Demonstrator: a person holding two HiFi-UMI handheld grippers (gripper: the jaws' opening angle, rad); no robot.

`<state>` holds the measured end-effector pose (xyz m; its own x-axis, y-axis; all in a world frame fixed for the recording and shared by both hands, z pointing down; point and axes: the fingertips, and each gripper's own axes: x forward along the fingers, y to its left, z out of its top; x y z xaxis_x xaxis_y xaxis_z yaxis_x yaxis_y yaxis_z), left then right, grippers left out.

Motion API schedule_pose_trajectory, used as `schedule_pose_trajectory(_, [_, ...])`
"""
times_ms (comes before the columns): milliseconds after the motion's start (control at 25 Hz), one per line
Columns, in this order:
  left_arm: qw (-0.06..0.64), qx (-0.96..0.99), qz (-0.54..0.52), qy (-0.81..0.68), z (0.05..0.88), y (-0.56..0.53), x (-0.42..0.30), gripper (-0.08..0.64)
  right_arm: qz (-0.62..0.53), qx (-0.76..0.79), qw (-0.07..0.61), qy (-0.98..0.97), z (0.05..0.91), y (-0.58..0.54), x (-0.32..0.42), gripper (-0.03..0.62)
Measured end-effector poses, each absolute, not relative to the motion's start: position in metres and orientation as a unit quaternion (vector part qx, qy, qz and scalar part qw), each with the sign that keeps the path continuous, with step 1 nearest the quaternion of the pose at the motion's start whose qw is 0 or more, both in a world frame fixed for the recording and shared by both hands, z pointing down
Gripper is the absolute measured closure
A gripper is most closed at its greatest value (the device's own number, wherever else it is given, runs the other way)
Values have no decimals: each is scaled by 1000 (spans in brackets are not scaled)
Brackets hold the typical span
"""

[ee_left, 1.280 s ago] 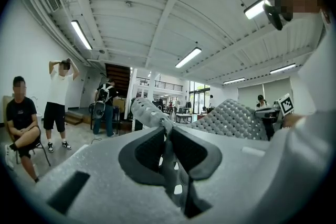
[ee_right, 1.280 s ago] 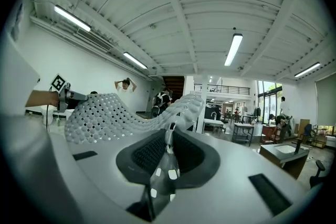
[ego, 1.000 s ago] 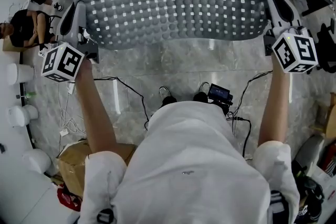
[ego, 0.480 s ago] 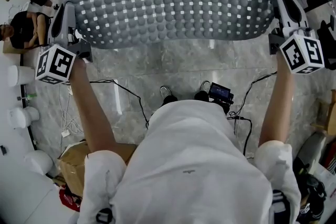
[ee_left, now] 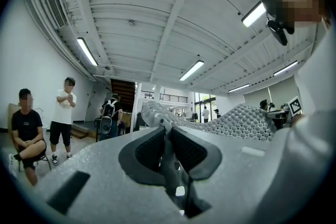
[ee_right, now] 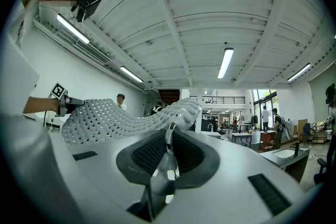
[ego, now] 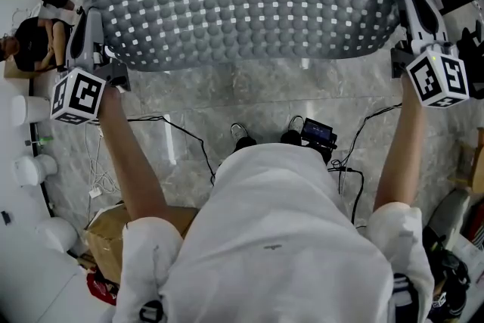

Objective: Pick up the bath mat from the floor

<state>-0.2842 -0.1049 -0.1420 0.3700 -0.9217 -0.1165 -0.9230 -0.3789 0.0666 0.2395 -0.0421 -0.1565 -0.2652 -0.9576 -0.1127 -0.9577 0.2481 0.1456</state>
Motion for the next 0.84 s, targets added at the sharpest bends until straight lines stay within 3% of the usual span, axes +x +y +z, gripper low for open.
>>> schedule_pose_trajectory(840, [8, -826, 56, 561, -137, -109, -290, 505, 96, -602, -7, 793, -153, -53, 231, 544])
